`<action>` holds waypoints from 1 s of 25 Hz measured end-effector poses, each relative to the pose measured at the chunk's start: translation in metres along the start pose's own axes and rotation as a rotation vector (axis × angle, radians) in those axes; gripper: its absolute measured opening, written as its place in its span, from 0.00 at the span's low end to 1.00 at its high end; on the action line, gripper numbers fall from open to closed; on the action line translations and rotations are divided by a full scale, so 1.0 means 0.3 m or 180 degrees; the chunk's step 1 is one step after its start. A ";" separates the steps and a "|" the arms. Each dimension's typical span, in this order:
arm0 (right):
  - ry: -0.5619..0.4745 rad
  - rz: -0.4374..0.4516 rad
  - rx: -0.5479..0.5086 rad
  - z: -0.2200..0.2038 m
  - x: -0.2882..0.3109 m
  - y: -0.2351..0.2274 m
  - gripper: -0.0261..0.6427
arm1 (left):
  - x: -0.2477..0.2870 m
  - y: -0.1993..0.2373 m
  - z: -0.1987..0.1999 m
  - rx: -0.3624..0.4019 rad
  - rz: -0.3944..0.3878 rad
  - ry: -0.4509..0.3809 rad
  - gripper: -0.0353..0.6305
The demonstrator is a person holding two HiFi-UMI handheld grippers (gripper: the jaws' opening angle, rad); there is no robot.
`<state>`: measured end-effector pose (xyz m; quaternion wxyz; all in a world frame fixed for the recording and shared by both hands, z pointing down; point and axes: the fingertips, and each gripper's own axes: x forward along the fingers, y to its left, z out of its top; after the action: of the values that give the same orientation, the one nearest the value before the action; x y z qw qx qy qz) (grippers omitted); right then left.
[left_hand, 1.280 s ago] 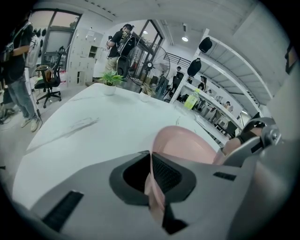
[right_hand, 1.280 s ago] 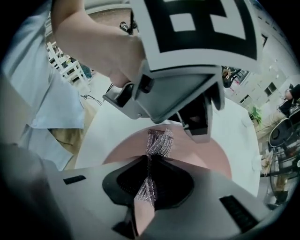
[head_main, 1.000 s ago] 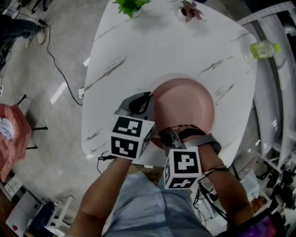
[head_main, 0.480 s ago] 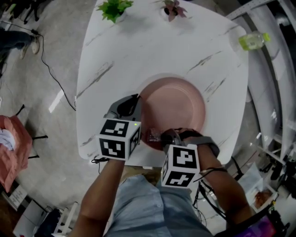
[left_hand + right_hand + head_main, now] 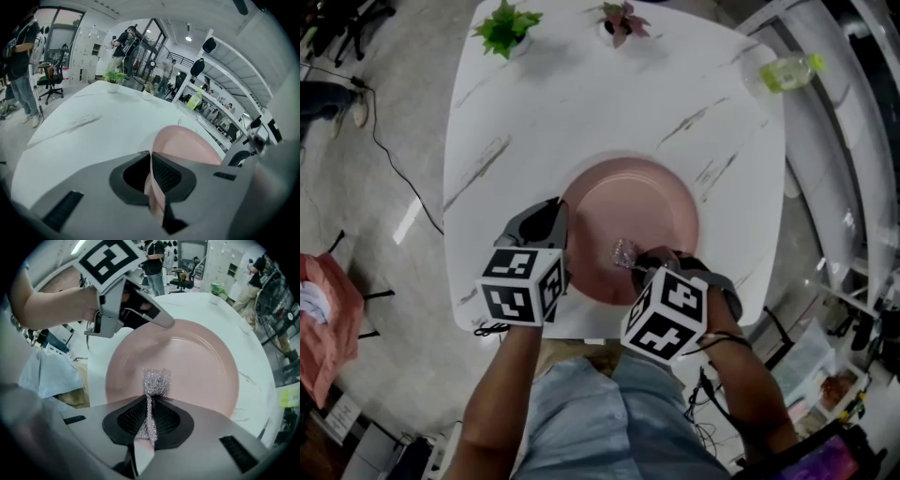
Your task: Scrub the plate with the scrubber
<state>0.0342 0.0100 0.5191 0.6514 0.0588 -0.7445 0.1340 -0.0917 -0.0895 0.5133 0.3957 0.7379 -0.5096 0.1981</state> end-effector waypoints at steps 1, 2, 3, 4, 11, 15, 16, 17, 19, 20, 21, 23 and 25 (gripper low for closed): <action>-0.0006 -0.0015 0.0101 -0.002 0.000 -0.009 0.12 | 0.000 0.000 -0.001 0.0000 -0.0002 0.0003 0.07; -0.0015 -0.0025 0.0197 -0.003 -0.001 -0.018 0.12 | 0.000 0.000 -0.002 0.0000 -0.0006 0.0009 0.07; -0.0030 -0.0038 0.0292 -0.005 -0.002 -0.028 0.12 | 0.000 -0.001 -0.002 0.0000 -0.0013 0.0015 0.07; -0.0046 -0.0057 0.0389 -0.009 -0.005 -0.042 0.12 | 0.001 -0.002 -0.002 -0.0001 -0.0021 0.0020 0.07; -0.0091 -0.0240 0.0830 -0.041 -0.030 -0.169 0.12 | -0.002 -0.006 -0.003 0.0001 -0.0040 0.0047 0.07; -0.0058 -0.0336 0.0953 -0.052 -0.036 -0.243 0.12 | 0.000 -0.009 -0.005 0.0001 -0.0061 0.0076 0.07; -0.0044 -0.0362 0.0962 -0.053 -0.038 -0.261 0.12 | 0.000 -0.010 -0.006 0.0006 -0.0067 0.0079 0.07; -0.0029 -0.0388 0.0958 -0.051 -0.041 -0.280 0.12 | -0.001 -0.011 -0.006 0.0013 -0.0069 0.0081 0.07; 0.0008 -0.0432 0.0925 -0.046 -0.045 -0.315 0.12 | -0.001 -0.013 -0.005 0.0031 -0.0069 0.0088 0.07; 0.0026 -0.0447 0.0902 -0.042 -0.046 -0.330 0.12 | -0.001 -0.014 -0.005 0.0039 -0.0070 0.0097 0.07; 0.0040 -0.0460 0.0876 -0.036 -0.047 -0.344 0.12 | 0.000 -0.014 -0.005 0.0047 -0.0072 0.0112 0.07; 0.0053 -0.0479 0.0817 -0.019 -0.047 -0.369 0.12 | 0.002 -0.015 -0.005 0.0060 -0.0090 0.0146 0.07; 0.0058 -0.0497 0.0745 0.004 -0.045 -0.387 0.12 | 0.002 -0.019 -0.009 0.0071 -0.0117 0.0191 0.07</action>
<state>0.0654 -0.1027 0.5199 0.6553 0.1908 -0.7110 0.1694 -0.0860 -0.0867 0.5131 0.4061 0.7452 -0.4817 0.2185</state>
